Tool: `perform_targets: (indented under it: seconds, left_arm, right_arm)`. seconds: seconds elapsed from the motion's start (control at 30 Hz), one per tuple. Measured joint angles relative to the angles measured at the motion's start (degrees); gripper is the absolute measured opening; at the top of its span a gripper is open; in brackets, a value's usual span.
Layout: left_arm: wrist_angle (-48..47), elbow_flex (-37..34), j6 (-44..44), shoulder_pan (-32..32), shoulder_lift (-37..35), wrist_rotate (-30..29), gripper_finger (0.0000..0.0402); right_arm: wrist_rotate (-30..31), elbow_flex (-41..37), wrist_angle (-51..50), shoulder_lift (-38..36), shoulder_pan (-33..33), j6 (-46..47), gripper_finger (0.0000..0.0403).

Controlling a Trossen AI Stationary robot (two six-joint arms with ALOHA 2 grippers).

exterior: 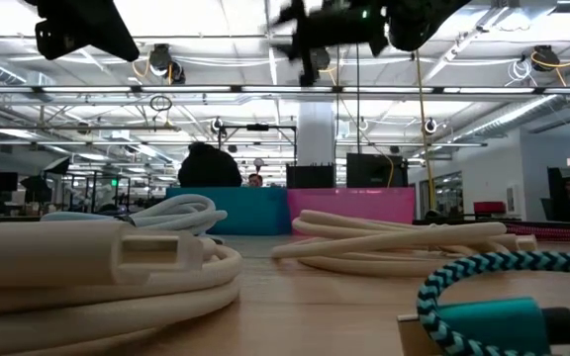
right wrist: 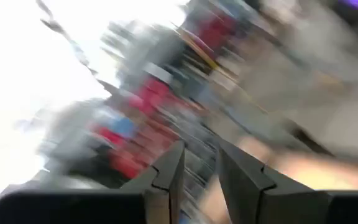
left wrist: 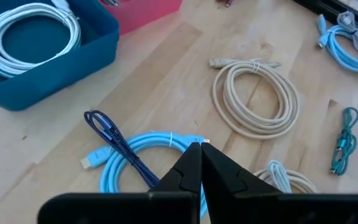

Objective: Pick & Place USB Port
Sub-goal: Put the large brown charger cable into the blue bin

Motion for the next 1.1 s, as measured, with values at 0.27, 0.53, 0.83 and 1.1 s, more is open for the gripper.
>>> perform_targets:
  seconds: [0.27,0.53,0.83,1.1]
  left_arm:
    - [0.4,0.0,1.4,0.3,-5.0,-2.4,0.0007]
    - [-0.2,0.0,2.5,1.5,-9.0,-2.8,0.0003]
    - [-0.2,0.0,3.3,2.7,-9.9,-2.5,0.0014]
    - [-0.4,0.0,3.3,2.5,-9.9,-0.9,0.0009]
  right_arm:
    - [3.7,0.0,39.9,0.1,1.7,9.5,0.0088]
    - [-8.8,13.2,32.8,-2.9,8.1,-10.2,0.0089]
    - [-19.0,47.4,-46.8,-4.1,18.1,-57.0,0.0089]
    - [-9.5,56.1,-94.7,-3.3,21.3,-56.1,0.0089]
